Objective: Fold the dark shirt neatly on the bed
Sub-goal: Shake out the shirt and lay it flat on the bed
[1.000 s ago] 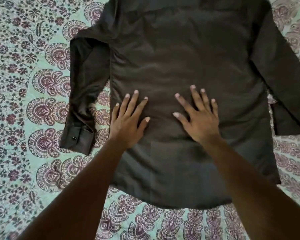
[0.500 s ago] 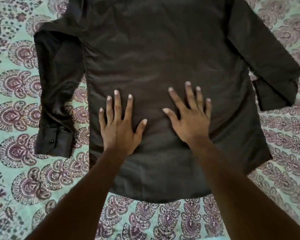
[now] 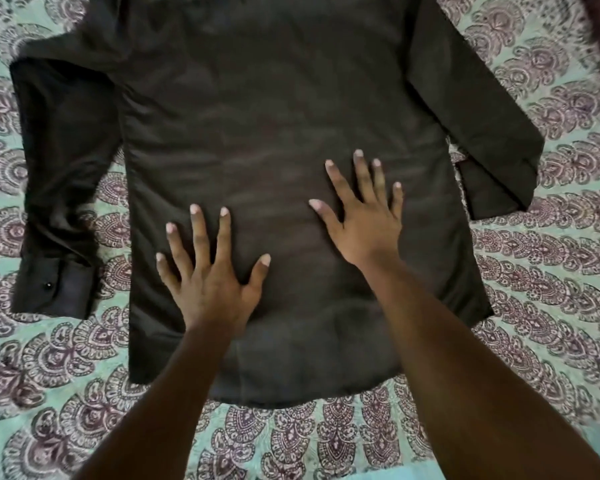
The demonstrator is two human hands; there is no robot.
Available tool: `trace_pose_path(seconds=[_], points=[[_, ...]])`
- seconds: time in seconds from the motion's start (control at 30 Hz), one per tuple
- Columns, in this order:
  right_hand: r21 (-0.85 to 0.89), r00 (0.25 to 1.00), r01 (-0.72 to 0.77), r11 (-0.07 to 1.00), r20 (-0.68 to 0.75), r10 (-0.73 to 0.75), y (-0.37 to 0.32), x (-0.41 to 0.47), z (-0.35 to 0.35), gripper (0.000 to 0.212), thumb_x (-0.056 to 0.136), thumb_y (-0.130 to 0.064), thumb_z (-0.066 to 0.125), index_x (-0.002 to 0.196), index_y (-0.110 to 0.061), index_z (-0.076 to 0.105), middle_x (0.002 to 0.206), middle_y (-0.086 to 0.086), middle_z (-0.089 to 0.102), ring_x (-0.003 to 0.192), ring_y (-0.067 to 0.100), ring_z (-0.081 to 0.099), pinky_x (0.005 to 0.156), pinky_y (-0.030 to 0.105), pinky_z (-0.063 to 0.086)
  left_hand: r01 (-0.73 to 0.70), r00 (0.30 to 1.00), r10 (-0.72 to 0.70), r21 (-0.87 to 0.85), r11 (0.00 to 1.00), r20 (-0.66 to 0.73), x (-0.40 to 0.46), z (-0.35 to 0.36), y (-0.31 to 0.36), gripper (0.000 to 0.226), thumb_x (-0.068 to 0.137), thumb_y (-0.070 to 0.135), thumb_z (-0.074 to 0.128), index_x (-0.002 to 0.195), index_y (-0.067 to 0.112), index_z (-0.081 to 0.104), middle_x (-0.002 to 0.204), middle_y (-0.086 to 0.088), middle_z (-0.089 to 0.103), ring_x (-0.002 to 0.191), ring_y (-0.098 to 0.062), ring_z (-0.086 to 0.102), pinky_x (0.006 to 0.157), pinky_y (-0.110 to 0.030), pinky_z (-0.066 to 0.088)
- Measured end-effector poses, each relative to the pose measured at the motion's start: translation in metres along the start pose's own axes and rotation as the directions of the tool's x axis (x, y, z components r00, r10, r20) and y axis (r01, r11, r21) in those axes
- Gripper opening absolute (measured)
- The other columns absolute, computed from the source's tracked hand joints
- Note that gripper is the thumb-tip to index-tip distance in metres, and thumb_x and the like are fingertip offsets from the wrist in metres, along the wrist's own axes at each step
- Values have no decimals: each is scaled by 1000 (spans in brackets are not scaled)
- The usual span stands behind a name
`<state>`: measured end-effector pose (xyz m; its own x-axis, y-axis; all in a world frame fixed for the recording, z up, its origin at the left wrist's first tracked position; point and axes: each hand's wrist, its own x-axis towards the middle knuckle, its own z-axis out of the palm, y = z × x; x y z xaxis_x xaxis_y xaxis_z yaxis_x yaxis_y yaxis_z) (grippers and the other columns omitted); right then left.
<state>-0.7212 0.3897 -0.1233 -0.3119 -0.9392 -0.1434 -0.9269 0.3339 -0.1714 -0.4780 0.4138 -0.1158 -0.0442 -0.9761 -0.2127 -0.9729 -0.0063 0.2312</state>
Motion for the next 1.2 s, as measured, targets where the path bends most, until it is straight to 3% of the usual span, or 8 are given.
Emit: trace_pose_path(seconds=[0.13,0.33,0.57,0.73,0.9,1.0,1.1,1.2], points=[[13,936,-327,945,-133,326,67,-44,-8,74,97,-80,24,162,-46,16,175,-1,11,160,28,14,124,59,18,-3,999,3,10,1000,35,-64,-4,-14,98,83,86,40,165,42,8,176,2,-5,161,-40,-3,123,-68,16],[116,880,-445,888,-126,458,102,-75,-16,84,101,-75,21,166,-22,14,173,15,9,159,42,7,122,69,15,-6,989,6,2,1000,149,-87,-7,-30,104,75,91,40,164,47,7,176,7,-7,161,-37,-1,121,-69,19],[-36,983,183,982,28,-182,0,-115,9,76,97,-78,34,163,-44,17,175,-3,3,162,28,4,126,61,10,14,960,-7,-23,1000,280,-80,-6,-40,132,49,101,46,160,55,-9,170,14,-27,159,-35,-19,121,-70,6],[-56,974,-218,974,-69,214,75,-167,-1,76,96,-80,36,162,-47,18,175,-1,8,160,31,11,123,60,18,-13,951,29,-55,998,307,-78,-12,-37,137,47,103,49,159,54,-13,169,12,-31,158,-36,-21,121,-70,4],[154,820,-562,813,-30,572,57,-169,-7,86,95,-79,35,165,-33,14,174,13,4,158,46,3,121,71,14,75,983,-60,-76,994,175,-122,-15,-38,126,66,99,47,166,38,-2,174,-2,-16,162,-33,-3,124,-64,17],[133,944,-304,943,-90,317,13,-153,-14,79,100,-71,39,165,-28,21,174,15,6,158,44,9,122,65,18,186,965,-162,-101,977,204,-175,-5,-41,125,74,95,41,166,26,-7,174,-3,-18,162,-32,-7,124,-65,12],[119,988,42,992,140,-59,-5,-166,-4,70,100,-73,36,162,-48,13,175,-2,-9,161,34,-3,122,65,8,306,926,-278,-77,949,257,-206,-2,-38,117,82,89,33,166,17,-5,174,0,-20,162,-27,-7,125,-66,5],[59,976,-183,981,133,174,18,-207,4,74,99,-77,32,162,-49,7,175,-3,-6,161,30,0,122,67,12,397,914,-375,-155,905,156,-191,-21,-17,102,90,72,42,166,9,13,175,-8,-10,162,-31,-2,127,-63,9]])
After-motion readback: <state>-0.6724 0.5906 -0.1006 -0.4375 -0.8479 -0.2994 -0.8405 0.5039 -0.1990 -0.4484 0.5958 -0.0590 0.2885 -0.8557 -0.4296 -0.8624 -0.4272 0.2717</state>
